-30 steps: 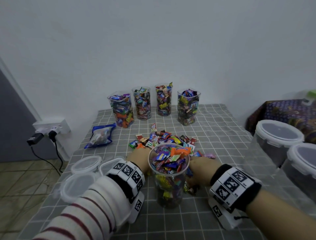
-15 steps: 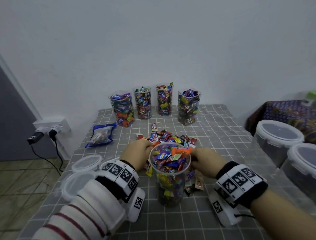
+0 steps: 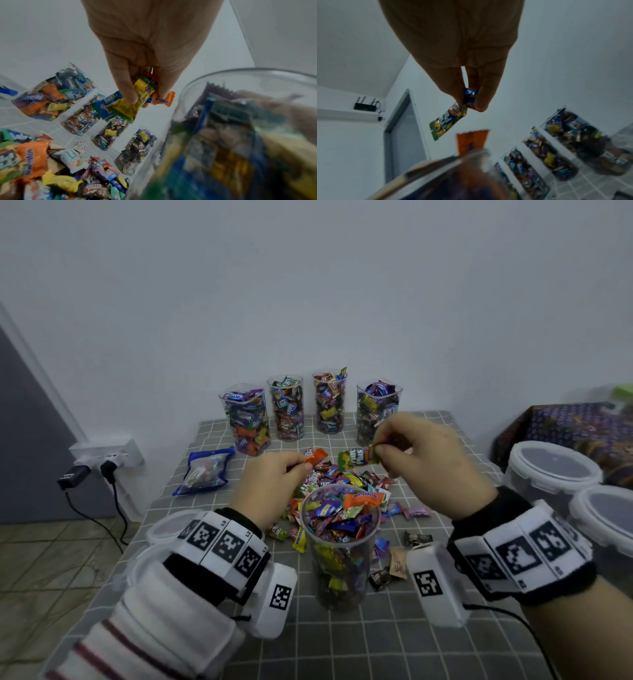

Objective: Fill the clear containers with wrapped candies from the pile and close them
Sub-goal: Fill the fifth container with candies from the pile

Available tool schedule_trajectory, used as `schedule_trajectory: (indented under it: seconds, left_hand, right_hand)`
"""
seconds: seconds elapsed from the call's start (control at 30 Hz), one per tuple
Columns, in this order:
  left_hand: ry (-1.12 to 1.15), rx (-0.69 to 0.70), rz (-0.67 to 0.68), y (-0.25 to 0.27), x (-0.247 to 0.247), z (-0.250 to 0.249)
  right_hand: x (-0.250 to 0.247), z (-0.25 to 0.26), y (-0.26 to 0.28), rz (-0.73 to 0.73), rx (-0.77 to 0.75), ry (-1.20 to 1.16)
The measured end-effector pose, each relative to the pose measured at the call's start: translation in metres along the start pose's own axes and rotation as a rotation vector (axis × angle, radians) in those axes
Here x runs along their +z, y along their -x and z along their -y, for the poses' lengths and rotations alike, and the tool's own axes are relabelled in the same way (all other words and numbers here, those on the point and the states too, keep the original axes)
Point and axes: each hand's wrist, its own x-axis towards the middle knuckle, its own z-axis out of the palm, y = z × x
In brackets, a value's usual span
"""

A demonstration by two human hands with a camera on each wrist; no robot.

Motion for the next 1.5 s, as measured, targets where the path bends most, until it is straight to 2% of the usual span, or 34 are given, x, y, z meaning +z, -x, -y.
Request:
schedule_trajectory:
  seconds: [0.13,0.37,0.47,0.6,0.67,0.73,0.9,1.03,1.23,1.33,1.5]
  left_hand:
    - [0.014,0.000,-0.006,0.002,0.001,-0.003]
    - [0.048,0.002,-0.002,0.005,0.000,-0.004]
    - [0.069,-0.021,-0.003,0.005,0.000,-0.004]
    - [0.071,-0.038,0.010,0.004,0.001,-0.005]
    - [0.069,-0.039,0.011,0.003,0.002,-0.005]
    - [0.081,-0.046,0.008,0.003,0.003,-0.007]
    - [0.061,-0.028,-0.001,0.004,-0.001,-0.016]
    - [0.012,0.049,0.015,0.010,-0.011,-0.026]
    - [-0.274,0.244,0.189,0.019,-0.018,-0.040]
    - [-0.335,0.249,0.250,0.021,-0.017,-0.045]
    - [-0.287,0.273,0.226,0.027,-0.019,-0.055]
  right_hand:
    - [0.009,0.017,0.008,0.123,-0.098,0.064]
    - [0.025,0.020,0.015,0.161,-0.155,0.165]
    - [0.023,0.016,0.020,0.059,-0.109,0.096]
    - [0.027,-0.001,0.039,-0.116,0.039,-0.192]
    - [0.033,-0.008,0.052,-0.068,0.142,-0.319]
    - [0.043,-0.014,0.063,0.047,0.214,-0.392]
    - [0.060,-0.023,0.074,0.211,0.246,-0.511]
    - [0.065,-0.021,0.074,0.250,0.228,-0.620]
    - [0.069,-0.022,0.073,0.256,0.250,-0.660]
    - [0.069,-0.022,0.073,0.264,0.249,-0.655]
    - [0.069,-0.024,0.074,0.260,0.266,-0.638]
